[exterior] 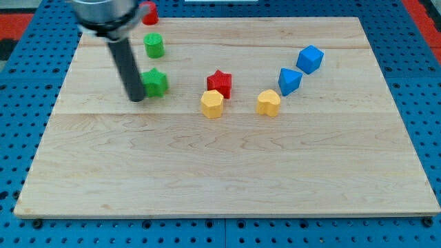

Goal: Slide the green circle and blue cube parallel to each other

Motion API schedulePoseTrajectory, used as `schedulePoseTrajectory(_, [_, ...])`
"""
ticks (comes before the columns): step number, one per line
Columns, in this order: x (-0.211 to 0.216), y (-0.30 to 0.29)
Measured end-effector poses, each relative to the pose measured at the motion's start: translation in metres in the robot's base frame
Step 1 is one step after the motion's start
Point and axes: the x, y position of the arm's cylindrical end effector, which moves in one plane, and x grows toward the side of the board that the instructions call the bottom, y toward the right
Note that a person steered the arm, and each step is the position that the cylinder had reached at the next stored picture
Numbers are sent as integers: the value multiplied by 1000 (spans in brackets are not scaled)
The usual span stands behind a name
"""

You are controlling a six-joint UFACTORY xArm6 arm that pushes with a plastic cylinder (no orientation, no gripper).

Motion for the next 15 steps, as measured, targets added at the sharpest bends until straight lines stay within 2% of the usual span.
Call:
schedulePoseTrajectory(2, [-9,-63])
schedulePoseTrajectory(3, [-30,-6])
schedulePoseTrajectory(4, [-45,-47])
schedulePoseTrajectory(5, [-106,-81])
schedulePoseTrajectory(6, [-149,-85])
schedulePoseTrajectory(7, [-124,39])
schedulePoseTrajectory(8, [-109,98])
schedulePoseTrajectory(10, [-196,-111])
schedulePoseTrajectory(11, [-220,-137])
schedulePoseTrajectory(12, [-218,-134])
schedulePoseTrajectory(13, [-189,-74])
schedulePoseTrajectory(14, [-141,14])
schedulePoseTrajectory(15, [-143,109])
